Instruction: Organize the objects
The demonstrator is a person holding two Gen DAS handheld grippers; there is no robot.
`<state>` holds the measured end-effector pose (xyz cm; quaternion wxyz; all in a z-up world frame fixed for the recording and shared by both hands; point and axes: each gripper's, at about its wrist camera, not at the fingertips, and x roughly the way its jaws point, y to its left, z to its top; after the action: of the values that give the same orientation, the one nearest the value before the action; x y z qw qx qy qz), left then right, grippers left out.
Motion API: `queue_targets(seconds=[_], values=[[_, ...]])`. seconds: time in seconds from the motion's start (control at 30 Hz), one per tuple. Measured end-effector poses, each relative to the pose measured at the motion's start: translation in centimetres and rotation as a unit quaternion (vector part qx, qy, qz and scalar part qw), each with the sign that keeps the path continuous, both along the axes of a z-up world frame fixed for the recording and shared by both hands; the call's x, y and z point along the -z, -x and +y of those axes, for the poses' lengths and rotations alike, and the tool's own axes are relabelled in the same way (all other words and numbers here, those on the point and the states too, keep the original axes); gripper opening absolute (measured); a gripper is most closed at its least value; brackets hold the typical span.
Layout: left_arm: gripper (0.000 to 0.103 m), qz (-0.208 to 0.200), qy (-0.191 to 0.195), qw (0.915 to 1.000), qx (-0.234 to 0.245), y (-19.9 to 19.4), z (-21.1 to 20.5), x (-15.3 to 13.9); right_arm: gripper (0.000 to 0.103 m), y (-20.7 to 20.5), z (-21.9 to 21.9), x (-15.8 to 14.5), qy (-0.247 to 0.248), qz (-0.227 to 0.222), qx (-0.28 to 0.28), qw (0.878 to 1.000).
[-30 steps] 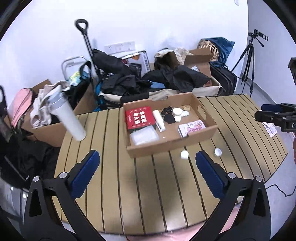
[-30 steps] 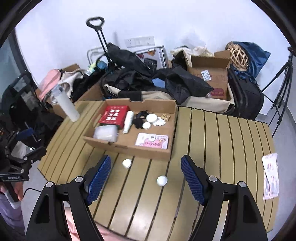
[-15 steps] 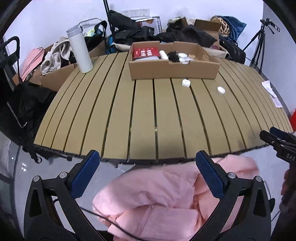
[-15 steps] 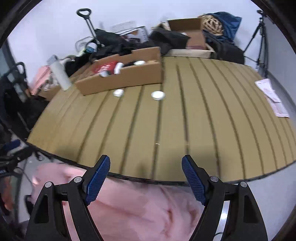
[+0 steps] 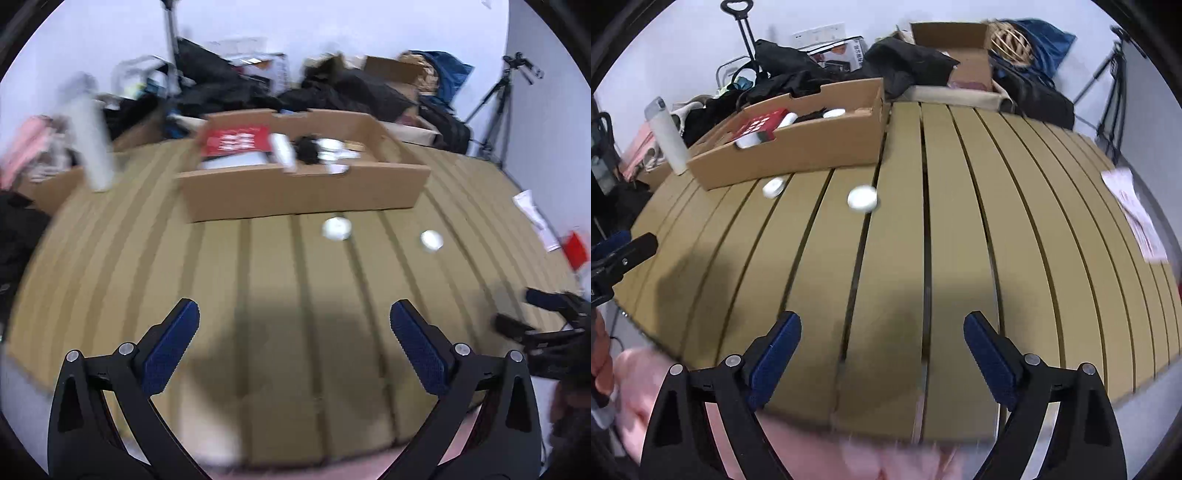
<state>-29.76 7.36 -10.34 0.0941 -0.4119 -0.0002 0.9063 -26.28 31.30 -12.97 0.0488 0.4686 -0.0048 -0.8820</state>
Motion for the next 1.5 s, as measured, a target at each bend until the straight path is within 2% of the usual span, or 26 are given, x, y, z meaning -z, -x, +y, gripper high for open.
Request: queue_targets(seconds=[0.07,0.1,0.17,0.23,0.3,0.33,0.37,0.4,0.43,0.47,0.67,0.77,0.87,0.93,1.03,1.1,1.17,1.23,1.33,1.5], values=[[0.100,-0.007,-0.003,0.9999,0.012,2.7,1.3,1.0,0.082,2.7,-0.5,0.6,-0.002,0.010,-0.022,1.000],[0.098,-0.006,0.011,0.9998,0.013,4.1,2.1,1.6,0.080,4.0,-0.7,0.9,0.002,0.014,-0.029,0.999],[0.089,-0.012,0.023,0.9995,0.019,6.3,3.3,2.6,0.077,7.0,-1.4,1.6,0.011,0.018,-0.045,0.999],[0.085,-0.025,0.018,0.9993,0.021,8.4,4.3,3.7,0.074,9.3,-2.1,2.2,-0.005,0.027,-0.049,0.998],[0.076,-0.033,0.016,0.9991,0.022,9.7,4.8,4.6,0.039,10.7,-2.6,2.9,-0.012,0.020,-0.054,0.998],[0.068,-0.038,0.023,0.9987,0.025,10.4,5.2,5.3,0.036,11.4,-2.8,3.5,-0.011,0.008,-0.053,0.998],[0.048,-0.042,0.031,0.9982,0.028,10.9,5.6,5.8,0.035,11.6,-2.7,3.8,0.003,0.008,-0.049,0.999],[0.048,-0.047,0.039,0.9977,0.027,11.3,5.8,6.2,0.033,11.8,-2.5,3.9,0.014,0.011,-0.044,0.999],[0.031,-0.032,0.037,0.9985,0.024,11.2,5.7,6.1,0.032,11.8,-2.4,4.3,0.019,0.010,-0.042,0.999],[0.025,-0.029,0.033,0.9987,0.027,11.3,5.8,6.1,0.032,11.8,-2.4,4.4,0.023,0.014,-0.040,0.999],[0.023,-0.021,0.036,0.9984,0.037,10.9,6.0,5.8,0.032,11.7,-2.2,4.8,0.035,0.022,-0.038,0.998],[0.024,-0.042,0.004,0.9984,0.039,10.3,5.3,5.3,0.032,11.4,-2.3,4.7,0.031,0.018,-0.036,0.999],[0.023,-0.041,-0.032,0.9981,0.033,7.2,3.4,3.2,0.032,10.7,-2.0,3.8,0.029,0.002,-0.033,0.999],[0.023,-0.046,-0.048,0.9974,0.026,4.7,2.1,1.6,0.032,8.3,-1.7,2.4,0.033,0.011,-0.038,0.999],[0.024,-0.061,-0.010,0.9978,0.024,-1.4,0.1,-1.6,0.032,3.1,-1.4,0.2,0.036,0.012,-0.041,0.998],[0.024,-0.055,0.003,0.9976,0.042,-6.5,-1.3,-3.7,0.032,-1.3,-1.5,-1.5,0.038,0.007,-0.048,0.998],[0.024,-0.047,-0.007,0.9981,0.039,-11.0,-3.3,-5.3,0.032,-6.2,-1.6,-3.3,0.043,0.020,-0.065,0.997],[0.024,-0.052,-0.025,0.9983,0.010,-13.4,-4.8,-6.0,0.032,-9.6,-1.4,-3.8,0.035,0.013,-0.059,0.998],[0.024,-0.037,-0.039,0.9985,-0.007,-14.5,-5.6,-6.8,0.032,-11.6,-1.0,-3.7,0.051,0.000,-0.041,0.998],[0.024,-0.006,-0.041,0.9991,-0.002,-14.7,-5.6,-8.4,0.032,-12.5,-1.9,-5.7,0.040,0.032,-0.054,0.997]])
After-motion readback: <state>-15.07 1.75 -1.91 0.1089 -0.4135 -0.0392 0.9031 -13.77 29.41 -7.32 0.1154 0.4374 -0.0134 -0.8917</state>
